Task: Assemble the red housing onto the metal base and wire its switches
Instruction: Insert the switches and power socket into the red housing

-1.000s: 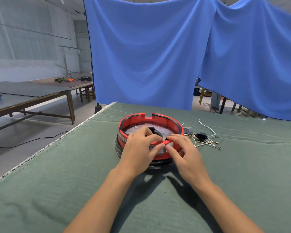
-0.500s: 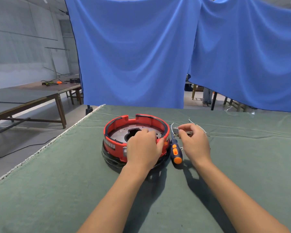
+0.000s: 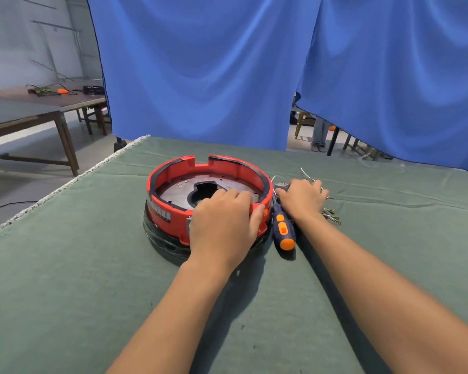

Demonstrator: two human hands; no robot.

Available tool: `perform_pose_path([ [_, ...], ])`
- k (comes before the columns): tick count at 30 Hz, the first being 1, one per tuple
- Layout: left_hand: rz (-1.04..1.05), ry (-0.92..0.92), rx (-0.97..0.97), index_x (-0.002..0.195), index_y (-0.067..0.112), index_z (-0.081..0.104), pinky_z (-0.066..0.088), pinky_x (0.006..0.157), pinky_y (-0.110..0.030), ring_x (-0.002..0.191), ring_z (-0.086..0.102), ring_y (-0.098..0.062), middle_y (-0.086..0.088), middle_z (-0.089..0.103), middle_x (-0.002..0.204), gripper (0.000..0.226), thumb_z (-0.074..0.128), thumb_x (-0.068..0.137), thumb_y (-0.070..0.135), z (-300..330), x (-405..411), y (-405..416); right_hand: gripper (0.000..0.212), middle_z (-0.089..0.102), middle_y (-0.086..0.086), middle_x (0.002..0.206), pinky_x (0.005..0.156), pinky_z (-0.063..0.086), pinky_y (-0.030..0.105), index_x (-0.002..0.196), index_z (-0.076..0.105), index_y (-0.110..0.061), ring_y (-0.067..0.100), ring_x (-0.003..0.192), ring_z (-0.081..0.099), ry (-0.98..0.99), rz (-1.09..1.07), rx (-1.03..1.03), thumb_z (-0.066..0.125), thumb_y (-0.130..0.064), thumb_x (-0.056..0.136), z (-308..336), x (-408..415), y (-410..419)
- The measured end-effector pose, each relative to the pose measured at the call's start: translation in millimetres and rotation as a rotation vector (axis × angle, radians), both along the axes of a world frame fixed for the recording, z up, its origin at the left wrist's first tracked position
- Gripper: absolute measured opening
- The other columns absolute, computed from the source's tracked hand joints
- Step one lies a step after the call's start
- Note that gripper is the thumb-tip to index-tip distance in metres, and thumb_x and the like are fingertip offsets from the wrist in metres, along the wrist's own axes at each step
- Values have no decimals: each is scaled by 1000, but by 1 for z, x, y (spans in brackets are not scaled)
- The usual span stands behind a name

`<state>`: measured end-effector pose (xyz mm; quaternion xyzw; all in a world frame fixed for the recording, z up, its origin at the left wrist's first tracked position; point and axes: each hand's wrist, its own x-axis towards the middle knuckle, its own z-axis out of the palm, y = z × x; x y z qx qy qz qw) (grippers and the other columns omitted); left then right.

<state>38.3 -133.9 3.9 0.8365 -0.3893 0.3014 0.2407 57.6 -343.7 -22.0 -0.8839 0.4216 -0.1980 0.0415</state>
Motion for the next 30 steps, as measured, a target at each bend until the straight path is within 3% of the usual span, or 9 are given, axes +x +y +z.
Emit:
perform_pose_path([
  [4,-3,12,-54,79,16,65,27,59,-31,80,61,-27,-5,67,79,27,57,90,39,-2,3,0,32,63,8,113,92,29,40,102,67,-16,30,116,40,-169,33,47,52,-42,91,-1,-4,2],
  [8,-13,17,-69,81,17,65,27,61,-31,82,60,-24,-1,66,82,28,54,91,40,-4,3,1,26,65,2,104,92,32,38,94,67,-16,24,110,47,-483,161,80,59,-40,88,8,-26,29],
  [11,-21,87,-62,88,20,64,27,64,-30,90,57,-20,3,65,89,25,51,90,41,-4,3,3,12,68,5,85,70,54,37,84,64,-12,21,75,68,-848,315,538,66,-24,87,22,-54,59],
  [13,-35,156,-57,88,22,63,29,65,-29,91,56,-17,5,64,90,21,52,87,41,-2,3,6,7,69,6,77,45,53,27,82,63,-12,15,46,65,-980,400,805,63,-14,89,26,-75,75],
  [15,-46,200,-52,86,23,63,32,64,-29,90,56,-16,6,64,87,19,53,84,40,-1,1,10,9,69,6,73,39,46,20,83,64,-11,13,37,57,-993,420,915,59,-10,91,29,-94,85],
  [20,-71,228,-56,87,26,65,30,65,-28,88,56,-14,10,65,86,19,55,84,41,0,-8,21,22,61,9,58,37,39,21,84,61,-3,13,33,40,-1102,454,1304,48,-16,95,34,-121,97],
  [23,-65,214,-68,86,25,66,30,64,-27,85,56,-14,9,64,85,18,57,82,41,0,-13,23,26,56,7,54,36,39,20,86,62,-6,11,32,38,-1037,511,1488,45,-22,96,34,-127,102],
  [26,-58,195,-85,82,25,65,28,63,-27,80,56,-15,9,61,79,16,58,81,40,-1,-14,24,20,63,8,58,36,43,19,94,62,-13,9,33,43,-982,503,1570,47,-25,97,35,-127,103],
  [30,-51,204,-77,81,26,66,28,62,-26,77,55,-12,13,53,72,16,59,81,40,-1,-14,23,23,64,7,55,33,42,17,87,55,-12,7,30,43,-973,442,1615,50,-33,95,35,-125,100],
])
